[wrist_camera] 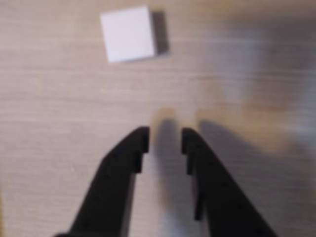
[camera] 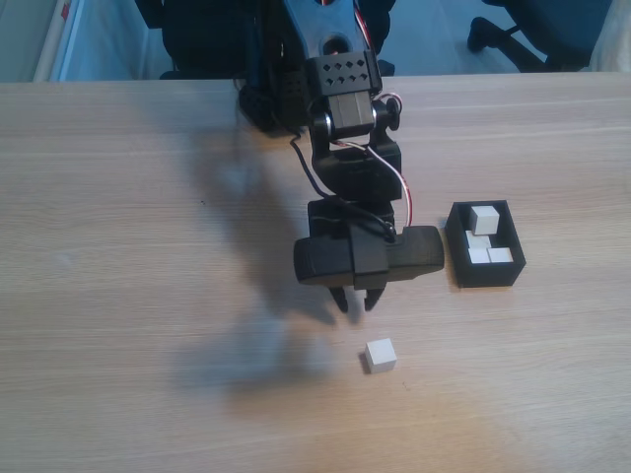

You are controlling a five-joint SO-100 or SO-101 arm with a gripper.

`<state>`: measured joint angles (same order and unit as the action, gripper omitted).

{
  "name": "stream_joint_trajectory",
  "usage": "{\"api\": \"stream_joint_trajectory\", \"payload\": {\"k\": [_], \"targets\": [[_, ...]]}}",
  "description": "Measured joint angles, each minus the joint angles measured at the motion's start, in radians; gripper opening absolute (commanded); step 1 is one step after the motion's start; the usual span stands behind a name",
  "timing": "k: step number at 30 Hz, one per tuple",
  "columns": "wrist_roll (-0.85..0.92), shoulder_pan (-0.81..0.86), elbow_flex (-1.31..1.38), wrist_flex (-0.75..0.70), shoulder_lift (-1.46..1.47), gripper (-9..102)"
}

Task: Pick blocks and place them in the box.

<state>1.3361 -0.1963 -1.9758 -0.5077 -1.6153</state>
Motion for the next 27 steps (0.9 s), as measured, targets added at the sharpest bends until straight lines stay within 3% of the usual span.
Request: {"api": "stream_joint_trajectory", "payload": {"k": [9, 27], "targets": [[-0.009, 0.006, 0.084, 0.017, 0.081, 18], [0.038, 0.008, 0.181, 0.048, 0.213, 19]]}}
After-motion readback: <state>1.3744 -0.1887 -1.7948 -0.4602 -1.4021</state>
